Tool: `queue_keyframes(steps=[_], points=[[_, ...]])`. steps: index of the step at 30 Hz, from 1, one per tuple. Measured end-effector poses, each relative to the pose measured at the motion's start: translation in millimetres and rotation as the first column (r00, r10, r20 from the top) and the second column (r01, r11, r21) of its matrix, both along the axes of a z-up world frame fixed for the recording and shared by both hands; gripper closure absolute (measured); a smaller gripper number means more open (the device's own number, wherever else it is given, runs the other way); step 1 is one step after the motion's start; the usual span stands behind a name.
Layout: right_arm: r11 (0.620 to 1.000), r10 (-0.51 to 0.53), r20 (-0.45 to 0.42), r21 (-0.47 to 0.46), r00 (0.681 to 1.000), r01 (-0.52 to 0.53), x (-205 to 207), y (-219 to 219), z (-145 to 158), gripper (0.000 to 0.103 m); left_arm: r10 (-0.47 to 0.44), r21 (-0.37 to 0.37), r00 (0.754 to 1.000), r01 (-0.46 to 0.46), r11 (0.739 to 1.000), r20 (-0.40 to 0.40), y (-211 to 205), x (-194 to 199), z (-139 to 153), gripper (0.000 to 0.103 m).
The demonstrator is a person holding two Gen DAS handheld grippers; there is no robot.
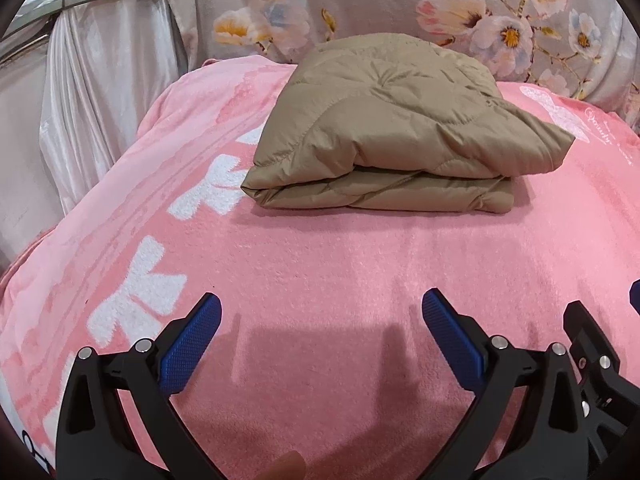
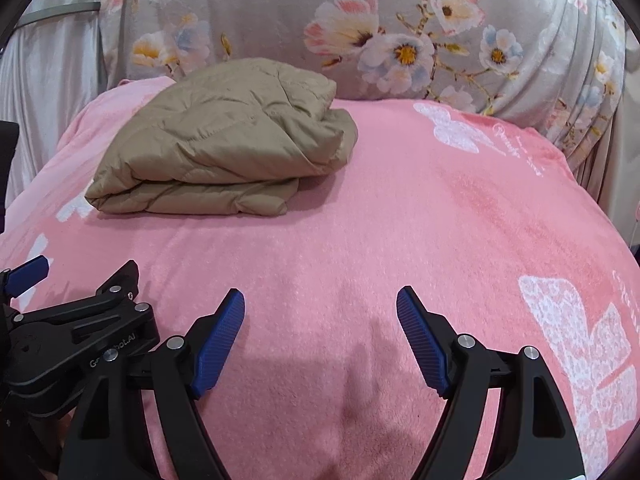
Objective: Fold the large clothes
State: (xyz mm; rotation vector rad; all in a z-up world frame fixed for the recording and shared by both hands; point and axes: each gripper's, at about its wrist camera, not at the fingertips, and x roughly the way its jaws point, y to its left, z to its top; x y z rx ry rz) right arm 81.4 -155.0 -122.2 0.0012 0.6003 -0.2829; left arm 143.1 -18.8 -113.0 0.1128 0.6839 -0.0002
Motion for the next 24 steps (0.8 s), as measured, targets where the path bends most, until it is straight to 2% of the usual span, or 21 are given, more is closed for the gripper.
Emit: queue_keyframes(steps=[5, 24], points=[[1.0, 0.029, 0.035, -0.006, 0.999, -0.028, -4.3, 2.5, 3.5, 0.027, 0.008, -0.036, 0.999, -0.007, 0.999, 0.031, 6.7, -4.6, 3.7, 0.005], [1.0, 0.019, 0.038, 0.002, 0.999, -0.019, -4.6, 0.3, 3.9, 0.027, 0.008, -0.03, 0.998, -0.006, 1.0, 0.065, 5.5, -9.2, 6.4, 0.005]])
